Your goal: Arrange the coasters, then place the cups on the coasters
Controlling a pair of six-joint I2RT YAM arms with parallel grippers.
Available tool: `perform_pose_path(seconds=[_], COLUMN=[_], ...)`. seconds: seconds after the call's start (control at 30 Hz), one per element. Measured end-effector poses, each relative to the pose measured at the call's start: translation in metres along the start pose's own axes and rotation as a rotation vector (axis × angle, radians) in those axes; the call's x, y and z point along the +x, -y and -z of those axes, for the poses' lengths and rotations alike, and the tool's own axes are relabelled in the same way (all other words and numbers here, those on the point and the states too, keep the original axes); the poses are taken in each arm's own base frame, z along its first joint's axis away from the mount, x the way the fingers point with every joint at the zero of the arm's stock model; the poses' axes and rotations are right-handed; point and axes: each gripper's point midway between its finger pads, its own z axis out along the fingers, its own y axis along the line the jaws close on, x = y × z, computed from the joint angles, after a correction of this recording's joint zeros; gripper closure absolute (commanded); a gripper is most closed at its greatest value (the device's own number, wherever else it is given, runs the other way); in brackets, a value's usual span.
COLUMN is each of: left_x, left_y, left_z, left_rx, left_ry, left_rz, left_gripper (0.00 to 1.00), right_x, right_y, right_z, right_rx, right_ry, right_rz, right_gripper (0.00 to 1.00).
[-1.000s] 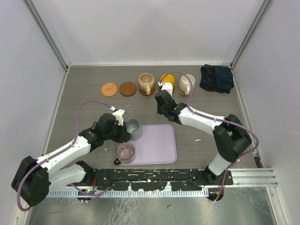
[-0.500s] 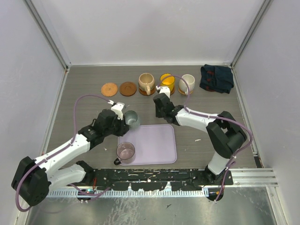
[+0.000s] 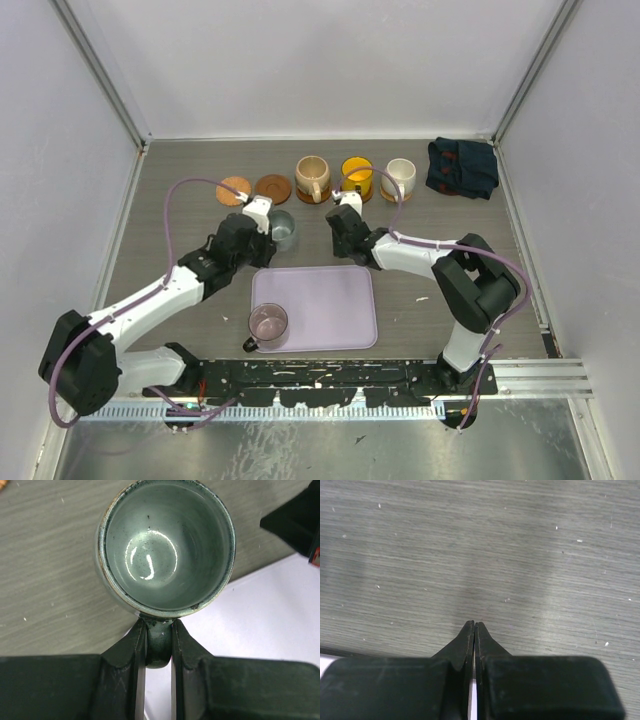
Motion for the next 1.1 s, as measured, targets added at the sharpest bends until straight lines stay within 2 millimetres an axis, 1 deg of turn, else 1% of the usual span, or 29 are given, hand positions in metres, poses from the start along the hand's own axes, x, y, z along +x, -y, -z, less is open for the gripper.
perform_pose_path(seconds=[0.1,0.23,0.4,0.57,0.67,0.93,1.1], left_x=[-0.014,-0.023,-0.02,-0.014,-0.016,-0.036,-0.039], left_y=[-0.003,-0.014,-0.038,-0.052,-0.054,-0.055,-0.058], left_z=[-0.007,-0.017,-0.027,-0.036,-0.039,-0.045,-0.049], left_rx=[-0.011,-0.039,-0.087,-0.111,-0.113,-0.095,-0.092], left_ry=[0.022,0.029,0.008,-0.023,-0.026,0.016,0.021], left_rz=[-0.002,0.019,0.06,0.088,0.095,0.127,0.144], left_gripper=[1.0,1.0,1.0,1.0,1.0,1.0,1.0], right_x=[0.008,0.02,0.036,0.044,0.045,0.05,0.05], right_y=[0.002,0.0,-0.005,-0.007,-0.008,-0.015,-0.016], right_z=[0.0,0.001,0.004,0.006,0.006,0.01,0.01], right_rx=[0.004,0.003,-0.006,-0.005,-0.005,-0.002,0.002], right_ry=[-0.017,-0.04,-0.065,-0.077,-0.077,-0.07,-0.069], right_rz=[0.002,0.002,0.012,0.017,0.014,0.018,0.012], right_gripper=[0.96,0.96,0.96,0.96,0.96,0.97,0.96])
